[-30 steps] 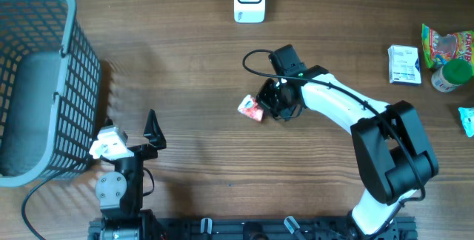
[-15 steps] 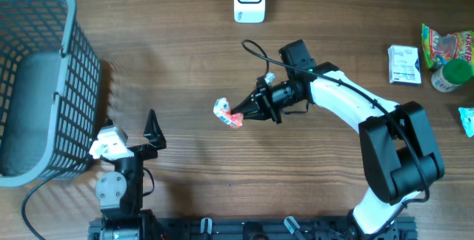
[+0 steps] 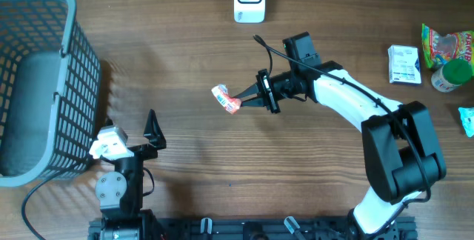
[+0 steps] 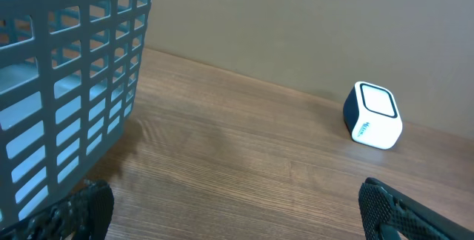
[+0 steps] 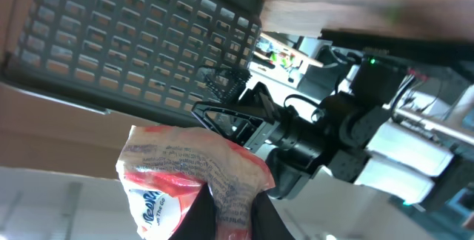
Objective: Scan the item barcode
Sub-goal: 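Hold the tissue pack up to the scanner face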
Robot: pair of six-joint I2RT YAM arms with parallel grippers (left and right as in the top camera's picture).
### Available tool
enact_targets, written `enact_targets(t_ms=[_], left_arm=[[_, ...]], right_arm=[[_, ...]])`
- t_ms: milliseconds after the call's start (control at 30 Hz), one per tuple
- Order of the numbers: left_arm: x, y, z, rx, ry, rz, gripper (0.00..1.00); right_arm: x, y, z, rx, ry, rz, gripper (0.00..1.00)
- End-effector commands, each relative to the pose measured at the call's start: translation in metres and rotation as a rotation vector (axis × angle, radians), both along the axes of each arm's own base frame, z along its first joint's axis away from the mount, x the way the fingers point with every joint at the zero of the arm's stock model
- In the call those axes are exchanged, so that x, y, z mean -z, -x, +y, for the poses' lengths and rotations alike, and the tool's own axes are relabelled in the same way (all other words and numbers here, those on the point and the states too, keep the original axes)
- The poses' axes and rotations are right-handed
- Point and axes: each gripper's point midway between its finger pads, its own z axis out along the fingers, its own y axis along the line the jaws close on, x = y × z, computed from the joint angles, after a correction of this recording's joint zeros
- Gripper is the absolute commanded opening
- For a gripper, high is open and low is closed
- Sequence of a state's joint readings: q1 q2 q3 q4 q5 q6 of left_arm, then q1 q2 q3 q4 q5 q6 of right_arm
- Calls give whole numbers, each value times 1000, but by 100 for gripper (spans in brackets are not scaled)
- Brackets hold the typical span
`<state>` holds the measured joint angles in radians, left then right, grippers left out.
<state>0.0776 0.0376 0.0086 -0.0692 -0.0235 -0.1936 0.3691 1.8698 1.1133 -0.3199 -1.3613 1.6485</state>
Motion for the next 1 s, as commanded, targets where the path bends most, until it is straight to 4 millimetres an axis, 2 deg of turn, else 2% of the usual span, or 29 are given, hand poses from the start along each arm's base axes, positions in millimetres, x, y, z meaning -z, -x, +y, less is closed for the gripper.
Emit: enact_targets(t_ms=[0,367,433,500,567,667,800,867,967], left_arm=[[1,0,-3,14,7,2,100],[1,0,-3,14,6,2,100],[1,0,-3,14,6,2,100],[1,0,-3,14,6,2,100],[1,0,-3,14,7,2,100],[1,0,-3,14,6,2,100],[1,0,-3,14,7,2,100],[1,0,-3,14,6,2,100],[1,0,-3,14,7,2,100]], right_arm=[[-20,1,0,-3,-28,48,4],[-23,2,0,-14,-44,54,4],[-19,0,0,-1,-25,39,4],[-6,-8,-1,36,34,-37,4],[7,-18,-2,57,89,-172,4],[5,-20,-1,-14,11,-460,4],[-27,-22,7,-97,-220,-842,4],[-38,-28,11,-96,-246,-952,5],[-66,-37,14,-73,-286,-1108,5]])
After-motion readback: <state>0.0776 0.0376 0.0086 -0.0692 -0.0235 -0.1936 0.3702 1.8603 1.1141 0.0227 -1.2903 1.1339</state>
